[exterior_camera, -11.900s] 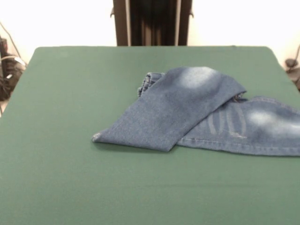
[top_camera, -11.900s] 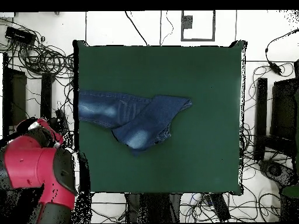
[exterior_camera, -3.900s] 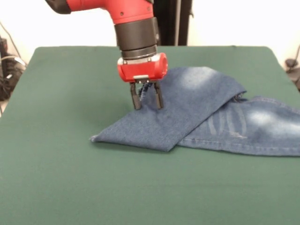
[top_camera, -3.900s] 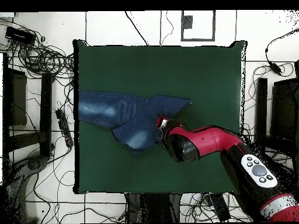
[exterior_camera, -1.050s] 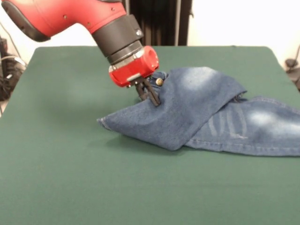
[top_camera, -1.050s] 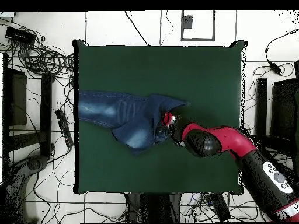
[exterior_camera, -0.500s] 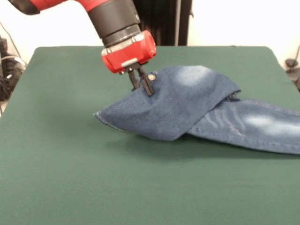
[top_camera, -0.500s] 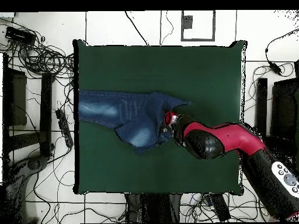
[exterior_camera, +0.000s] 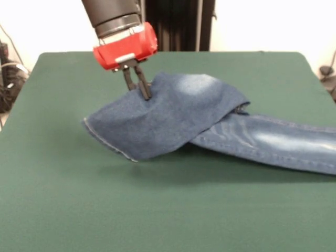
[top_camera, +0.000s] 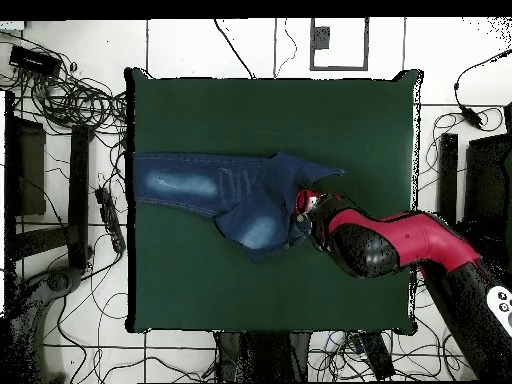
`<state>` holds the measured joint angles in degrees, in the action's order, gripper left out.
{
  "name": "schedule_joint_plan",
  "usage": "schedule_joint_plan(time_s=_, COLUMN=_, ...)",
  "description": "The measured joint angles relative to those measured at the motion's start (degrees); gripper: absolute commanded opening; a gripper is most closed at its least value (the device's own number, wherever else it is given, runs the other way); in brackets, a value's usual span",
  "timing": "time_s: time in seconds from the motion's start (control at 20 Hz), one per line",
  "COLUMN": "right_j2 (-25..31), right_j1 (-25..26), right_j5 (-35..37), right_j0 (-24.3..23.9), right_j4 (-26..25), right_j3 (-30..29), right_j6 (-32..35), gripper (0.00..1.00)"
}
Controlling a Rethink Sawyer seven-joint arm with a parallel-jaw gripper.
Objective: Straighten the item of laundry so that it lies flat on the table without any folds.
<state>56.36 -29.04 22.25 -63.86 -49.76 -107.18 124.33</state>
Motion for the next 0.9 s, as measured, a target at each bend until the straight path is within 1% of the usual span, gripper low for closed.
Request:
schedule_joint_plan(time_s=0.15, right_j2=-0.6, right_j1=0.4, right_j5=0.0, right_j0=-0.6, right_j4=-0.2, right_j3=0.0, right_j6=0.0, gripper=0.00)
schedule_joint_plan(time_s=0.2, right_j2=-0.9, right_j1=0.6, right_j5=-0.1, right_j0=-0.7, right_j4=-0.4, right_j3=0.0, right_j6=0.0, gripper=1.00)
schedule_joint_plan(time_s=0.55, right_j2=-2.1, right_j1=0.2, right_j5=-1.5, right_j0=-0.9, right_j4=-2.1, right_j3=0.0, right_j6=0.0, gripper=1.00)
schedule_joint_plan(time_s=0.9, right_j2=-3.2, right_j1=-1.0, right_j5=-2.2, right_j0=-0.8, right_j4=-2.4, right_j3=0.3, right_j6=0.0, gripper=1.00)
